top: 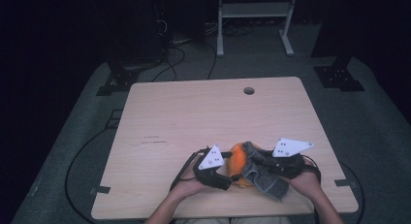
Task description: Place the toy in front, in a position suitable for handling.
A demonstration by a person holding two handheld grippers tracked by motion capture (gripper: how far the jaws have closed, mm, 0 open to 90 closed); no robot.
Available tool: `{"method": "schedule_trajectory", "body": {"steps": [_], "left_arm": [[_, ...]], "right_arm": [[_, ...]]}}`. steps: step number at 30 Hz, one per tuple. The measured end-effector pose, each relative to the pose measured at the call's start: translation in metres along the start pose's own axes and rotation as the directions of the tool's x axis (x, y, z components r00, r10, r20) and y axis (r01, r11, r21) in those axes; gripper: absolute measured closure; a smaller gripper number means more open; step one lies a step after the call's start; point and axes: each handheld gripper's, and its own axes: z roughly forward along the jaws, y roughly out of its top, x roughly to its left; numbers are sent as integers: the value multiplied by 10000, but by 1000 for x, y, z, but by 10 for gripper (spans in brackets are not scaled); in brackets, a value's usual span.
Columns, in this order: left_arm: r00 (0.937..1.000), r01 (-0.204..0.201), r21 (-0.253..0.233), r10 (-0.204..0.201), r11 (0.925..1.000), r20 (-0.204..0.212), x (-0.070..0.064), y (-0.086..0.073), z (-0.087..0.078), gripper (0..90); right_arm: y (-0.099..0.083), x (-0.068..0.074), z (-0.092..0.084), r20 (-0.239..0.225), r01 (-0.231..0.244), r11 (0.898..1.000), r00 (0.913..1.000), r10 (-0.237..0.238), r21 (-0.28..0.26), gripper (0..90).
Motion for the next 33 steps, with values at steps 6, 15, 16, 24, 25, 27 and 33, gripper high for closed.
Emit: {"method": "schedule_trajectory", "body": {"steps": [6,15,16,24,25,27,33], "left_arm": [[9986,-135,566,164,9983,-504,3,-12,1,305],[9976,-234,1022,299,9945,-630,7,-19,-1,338],[9975,-219,1055,288,9942,-649,8,-20,-2,338],[9991,86,996,-43,9950,-431,14,-25,-5,351],[9991,49,1002,-6,9950,-431,14,-25,-5,350],[9992,19,1034,24,9946,-410,15,-26,-6,350],[9995,-12,1371,56,9906,-320,20,-32,-13,349]], "right_arm": [[6,14,10,-401,686,9976,9969,-684,37,755],[-15,-1,-9,222,-64,10000,9997,65,-53,755],[-15,-1,-9,222,-64,10000,9997,65,-53,755],[-26,-8,-8,361,-61,9995,9993,50,322,755],[-32,-14,-11,593,-341,9985,9977,316,418,755],[-34,-15,-11,671,-347,9984,9972,316,455,755],[-25,-5,-13,-4,-274,9991,9996,274,-324,755]]}}
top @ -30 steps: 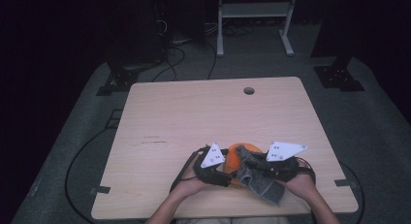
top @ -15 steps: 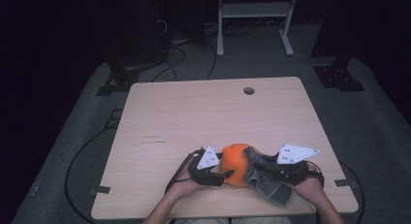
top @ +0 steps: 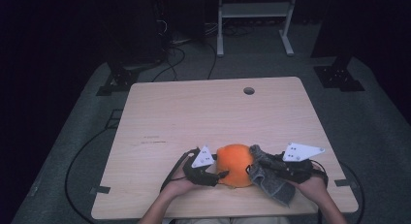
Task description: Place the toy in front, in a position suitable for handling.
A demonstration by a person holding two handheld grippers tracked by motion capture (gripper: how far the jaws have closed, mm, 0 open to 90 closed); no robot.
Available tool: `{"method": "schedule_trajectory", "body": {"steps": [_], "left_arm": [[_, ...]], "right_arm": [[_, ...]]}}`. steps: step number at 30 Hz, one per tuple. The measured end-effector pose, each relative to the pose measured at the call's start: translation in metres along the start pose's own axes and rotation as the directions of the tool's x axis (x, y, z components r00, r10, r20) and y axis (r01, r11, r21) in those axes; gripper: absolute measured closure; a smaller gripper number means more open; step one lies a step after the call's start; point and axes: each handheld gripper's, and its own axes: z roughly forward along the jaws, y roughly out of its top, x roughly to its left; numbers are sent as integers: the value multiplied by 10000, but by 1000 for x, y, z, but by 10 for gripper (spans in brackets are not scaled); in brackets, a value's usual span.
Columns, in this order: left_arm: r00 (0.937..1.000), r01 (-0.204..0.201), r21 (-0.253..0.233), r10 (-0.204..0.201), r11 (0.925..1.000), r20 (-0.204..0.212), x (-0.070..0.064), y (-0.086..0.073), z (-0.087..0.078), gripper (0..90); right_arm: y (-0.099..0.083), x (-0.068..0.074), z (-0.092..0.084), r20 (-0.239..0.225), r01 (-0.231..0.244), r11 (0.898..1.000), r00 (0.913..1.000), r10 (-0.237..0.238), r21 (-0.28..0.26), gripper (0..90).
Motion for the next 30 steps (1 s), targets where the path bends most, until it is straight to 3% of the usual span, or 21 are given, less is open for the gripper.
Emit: {"method": "schedule_trajectory", "body": {"steps": [2,5,6,8,9,10,13,15,16,17,18,23,25,26,28,29,30], "left_arm": [[9999,126,-84,-125,9999,89,1,-2,0,349],[9996,241,-180,-238,9995,169,0,-2,1,347],[9997,192,-140,-190,9997,139,0,-1,1,345],[9998,178,-118,-177,9998,134,-1,-1,1,343],[9997,185,-124,-183,9998,134,-1,-2,1,339],[9997,192,-146,-190,9997,161,-1,-2,1,334],[9993,246,-161,-241,9996,296,0,-1,2,330],[9979,400,-184,-389,9990,523,2,0,1,302],[9958,527,-177,-512,9985,756,2,2,0,212],[9938,602,-163,-584,9981,951,3,5,-1,212],[9924,658,-145,-639,9977,1051,4,8,-2,150],[9930,844,-650,-785,9943,888,11,28,-5,88],[9926,880,-486,-835,9949,880,14,32,-1,75],[9911,974,-324,-939,9947,948,15,32,3,63],[9814,1401,158,-1409,9900,1301,18,31,16,42],[9729,1663,348,-1698,9855,1567,19,30,21,42],[9600,1939,396,-1979,9802,1982,20,29,26,56]], "right_arm": [[0,1,3,-65,37,10000,10000,-36,53,755],[-8,-8,6,64,-399,9987,9992,397,329,755],[-14,-15,6,351,-701,9951,9971,677,700,755],[-16,-17,5,395,-809,9934,9962,779,818,755],[-16,-18,2,352,-896,9934,9956,873,715,755],[-9,-15,-4,41,-1007,9949,9949,1007,21,755],[0,-11,-5,-138,-969,9945,9952,964,-410,755],[2,-9,3,-232,-911,9957,9956,907,-146,755],[-2,-5,12,-337,-898,9958,9953,903,182,755],[-2,-5,12,-337,-898,9958,9953,903,182,755],[-3,-2,11,-373,-769,9968,9963,777,233,756],[-3,3,7,-669,-263,9994,9974,278,227,756],[-3,2,7,-817,-222,9995,9964,240,219,756],[-3,1,7,-902,-217,9995,9956,235,214,756],[-5,0,7,-956,-210,9994,9951,234,260,755],[-5,0,7,-956,-210,9994,9951,234,260,755],[-5,0,7,-921,-236,9992,9954,265,320,754]]}}
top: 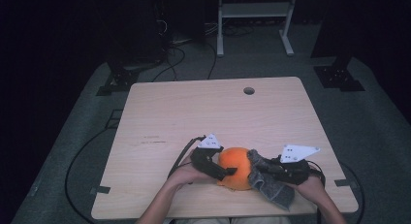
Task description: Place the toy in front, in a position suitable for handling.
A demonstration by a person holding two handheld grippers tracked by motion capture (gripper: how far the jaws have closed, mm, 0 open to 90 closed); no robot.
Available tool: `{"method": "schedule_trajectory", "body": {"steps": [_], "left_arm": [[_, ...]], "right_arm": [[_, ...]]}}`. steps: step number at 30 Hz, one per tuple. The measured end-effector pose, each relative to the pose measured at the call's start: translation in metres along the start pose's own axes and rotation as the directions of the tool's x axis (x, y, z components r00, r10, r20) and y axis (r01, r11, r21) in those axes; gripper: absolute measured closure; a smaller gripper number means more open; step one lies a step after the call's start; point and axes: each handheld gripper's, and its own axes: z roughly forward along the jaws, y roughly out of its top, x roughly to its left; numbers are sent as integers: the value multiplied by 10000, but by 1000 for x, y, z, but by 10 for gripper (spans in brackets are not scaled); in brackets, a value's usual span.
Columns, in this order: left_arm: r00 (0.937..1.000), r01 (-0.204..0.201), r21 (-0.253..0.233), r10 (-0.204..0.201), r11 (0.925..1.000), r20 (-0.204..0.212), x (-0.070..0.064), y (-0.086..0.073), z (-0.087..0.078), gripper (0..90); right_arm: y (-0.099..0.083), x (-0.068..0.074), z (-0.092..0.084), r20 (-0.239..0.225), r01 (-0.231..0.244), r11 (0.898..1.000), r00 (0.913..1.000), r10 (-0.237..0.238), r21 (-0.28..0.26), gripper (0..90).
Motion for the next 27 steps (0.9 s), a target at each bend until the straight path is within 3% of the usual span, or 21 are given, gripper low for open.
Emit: {"method": "schedule_trajectory", "body": {"steps": [1,3,5,6,7,8,9,10,11,12,14,15,16,18,19,20,22,24,25,27], "left_arm": [[9998,9,-30,-9,10000,176,0,0,1,94],[9994,-334,-196,333,9993,-22,-4,2,2,173],[9936,-1096,-610,1077,9921,-336,-11,4,-1,289],[9867,-1572,-926,1525,9832,-561,-14,5,-3,361],[9770,-2046,-1289,1944,9703,-875,-17,7,-5,361],[9629,-2553,-1529,2369,9547,-1290,-19,10,-6,377],[9433,-3099,-1650,2812,9363,-1762,-20,13,-7,381],[9288,-3467,-1808,3099,9204,-2033,-20,15,-7,381],[9182,-3745,-1930,3338,9069,-2132,-19,17,-6,381],[9108,-3942,-1720,3587,9028,-2044,-16,17,-4,379],[9059,-4074,-1082,3863,9068,-1738,-11,14,1,352],[9082,-4025,-962,3839,9103,-1668,-8,9,2,321],[9268,-3611,-1143,3426,9255,-1540,-6,6,1,266],[9668,-2329,-1055,2184,9668,-1328,-3,7,-5,139],[9810,-1586,-1010,1452,9822,-1291,-3,8,-9,105],[9889,-1116,-1140,990,9872,-1108,-4,8,-13,99],[9904,-1024,-1294,889,9863,-1059,-8,6,-18,123],[9824,-1420,-1042,1272,9844,-1370,-12,2,-18,232],[9824,-1364,-1072,1205,9848,-1428,-12,0,-19,259],[9832,-1189,-1174,1004,9859,-1528,-11,-4,-21,289]], "right_arm": [[0,-2,-1,45,-85,10000,10000,84,32,752],[0,-6,-4,74,-308,9994,9995,307,161,752],[0,-9,-7,173,-437,9988,9989,433,206,753],[3,-12,-12,383,-378,9993,9986,375,75,755],[3,-12,-12,383,-378,9993,9986,375,75,755],[6,-15,-16,547,-482,9987,9973,490,-163,755],[8,-18,-20,693,-642,9965,9953,679,-544,756],[11,-22,-23,849,-875,9919,9918,954,-922,757],[12,-26,-23,978,-1079,9868,9879,1200,-1207,757],[13,-30,-21,1091,-1273,9820,9837,1430,-1393,757],[11,-37,-10,1128,-1519,9807,9797,1658,-1228,757],[10,-37,-3,1145,-1520,9847,9803,1611,-847,757],[8,-35,4,1098,-1431,9878,9827,1492,-623,757],[7,-28,11,848,-1401,9882,9858,1451,-627,759],[10,-22,12,806,-1190,9913,9891,1232,-557,759],[16,-9,13,706,-692,9968,9949,719,-394,759],[17,-3,14,508,-499,9981,9974,518,-373,759],[19,6,17,581,-86,9994,9983,105,-324,758],[19,7,17,668,72,9996,9977,-53,-285,758],[15,4,14,712,-144,9992,9973,171,-379,758]]}}
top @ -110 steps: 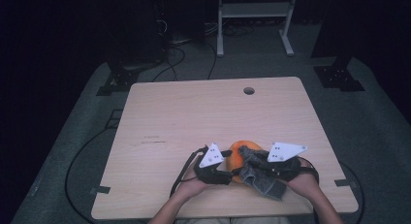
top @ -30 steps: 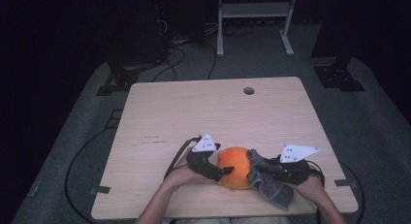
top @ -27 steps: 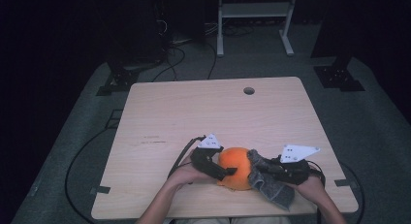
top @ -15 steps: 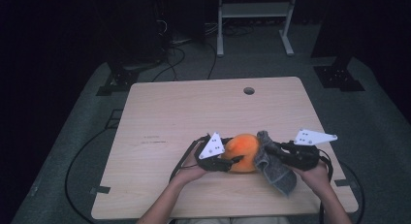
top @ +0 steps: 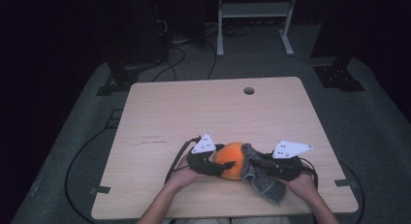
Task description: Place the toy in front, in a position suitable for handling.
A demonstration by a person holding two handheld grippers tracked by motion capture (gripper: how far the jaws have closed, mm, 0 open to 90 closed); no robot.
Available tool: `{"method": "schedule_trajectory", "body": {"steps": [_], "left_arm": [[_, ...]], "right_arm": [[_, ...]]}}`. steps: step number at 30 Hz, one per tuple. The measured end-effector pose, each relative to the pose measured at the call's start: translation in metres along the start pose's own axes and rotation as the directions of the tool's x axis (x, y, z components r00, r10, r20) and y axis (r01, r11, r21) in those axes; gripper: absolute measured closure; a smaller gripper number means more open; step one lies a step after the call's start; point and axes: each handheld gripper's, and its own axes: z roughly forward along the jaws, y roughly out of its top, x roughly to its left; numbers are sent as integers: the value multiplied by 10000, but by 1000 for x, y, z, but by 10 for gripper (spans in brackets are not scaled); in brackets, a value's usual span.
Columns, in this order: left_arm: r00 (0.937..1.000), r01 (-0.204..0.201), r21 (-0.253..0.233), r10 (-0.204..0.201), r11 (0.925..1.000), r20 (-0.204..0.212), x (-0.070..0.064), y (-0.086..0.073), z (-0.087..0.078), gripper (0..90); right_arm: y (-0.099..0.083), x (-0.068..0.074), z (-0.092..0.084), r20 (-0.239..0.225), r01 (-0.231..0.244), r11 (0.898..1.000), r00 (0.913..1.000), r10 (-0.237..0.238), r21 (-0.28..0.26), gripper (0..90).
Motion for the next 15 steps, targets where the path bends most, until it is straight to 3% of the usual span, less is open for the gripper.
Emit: {"method": "schedule_trajectory", "body": {"steps": [1,5,7,11,13,15], "left_arm": [[10000,63,-44,-63,10000,-27,0,-3,-1,294],[9998,17,-209,-21,9998,-194,-5,-12,-6,294],[9997,-85,-232,80,9997,-240,-8,-14,-8,294],[9998,-117,-341,111,9994,-173,-6,-17,-10,291],[10000,-1,-281,-2,9996,-88,-3,-19,-12,292],[10000,-7,-275,6,9996,-24,-2,-21,-14,292]], "right_arm": [[-8,-7,-2,237,-279,9995,9993,276,152,758],[-21,-17,-5,422,-738,9955,9966,714,597,758],[-22,-16,-8,452,-732,9951,9965,703,662,758],[0,3,-8,227,22,9999,9997,-20,-115,758],[6,7,-2,186,261,9996,9995,-260,-58,758],[2,1,1,-42,-55,9998,10000,55,-170,758]]}}
